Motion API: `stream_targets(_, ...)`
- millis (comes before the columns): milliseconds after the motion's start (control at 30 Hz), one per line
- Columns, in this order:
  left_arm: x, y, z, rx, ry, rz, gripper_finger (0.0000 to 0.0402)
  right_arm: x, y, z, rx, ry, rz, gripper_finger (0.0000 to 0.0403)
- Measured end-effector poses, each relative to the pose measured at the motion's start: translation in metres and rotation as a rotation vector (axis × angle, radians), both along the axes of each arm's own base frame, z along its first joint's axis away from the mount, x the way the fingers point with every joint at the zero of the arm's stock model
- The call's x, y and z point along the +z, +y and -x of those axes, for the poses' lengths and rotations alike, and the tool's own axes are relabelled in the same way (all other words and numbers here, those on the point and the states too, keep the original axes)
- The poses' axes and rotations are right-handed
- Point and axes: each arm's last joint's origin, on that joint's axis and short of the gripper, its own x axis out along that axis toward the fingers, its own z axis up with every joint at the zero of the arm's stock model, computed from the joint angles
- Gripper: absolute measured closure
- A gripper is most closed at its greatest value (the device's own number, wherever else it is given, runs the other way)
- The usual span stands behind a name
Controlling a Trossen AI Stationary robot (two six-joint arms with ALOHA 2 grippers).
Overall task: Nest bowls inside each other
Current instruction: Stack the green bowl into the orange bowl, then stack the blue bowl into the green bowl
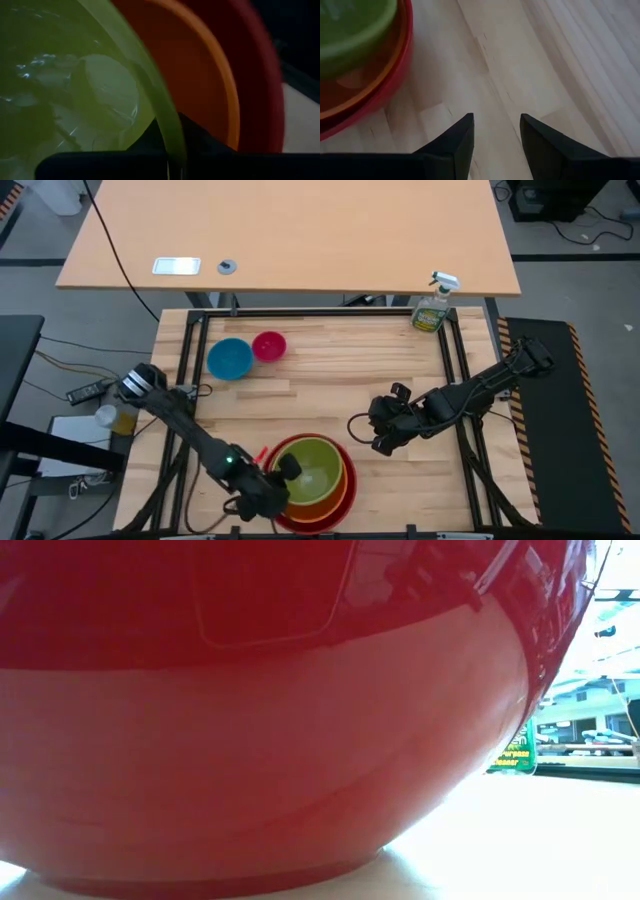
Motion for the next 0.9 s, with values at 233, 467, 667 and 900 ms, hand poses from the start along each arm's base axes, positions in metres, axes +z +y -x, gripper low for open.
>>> stream_targets(233, -0.010, -0.003, -0.008, 0.071, -0.025, -0.079, 0.0294, 0.000, 0.000, -0.001, 0.000, -0.010, -0.004, 0.0237)
stream_targets(467, 0.019, -0.012, -0.007, 0.128, -0.020, -0.019, 0.0183, 0.000, 0.000, -0.001, 0.000, -0.011, -0.005, 0.0237)
stream_targets(667, 0.045, -0.001, 0.010, 0.269, 0.087, -0.100, 0.0157, 0.001, 0.001, -0.001, 0.001, -0.019, -0.009, 0.0237)
stream_targets(900, 0.037, 0.056, 0.038, 0.549, 0.158, -0.154, 0.0175, 0.002, 0.009, 0.001, 0.021, -0.044, 0.003, 0.0237)
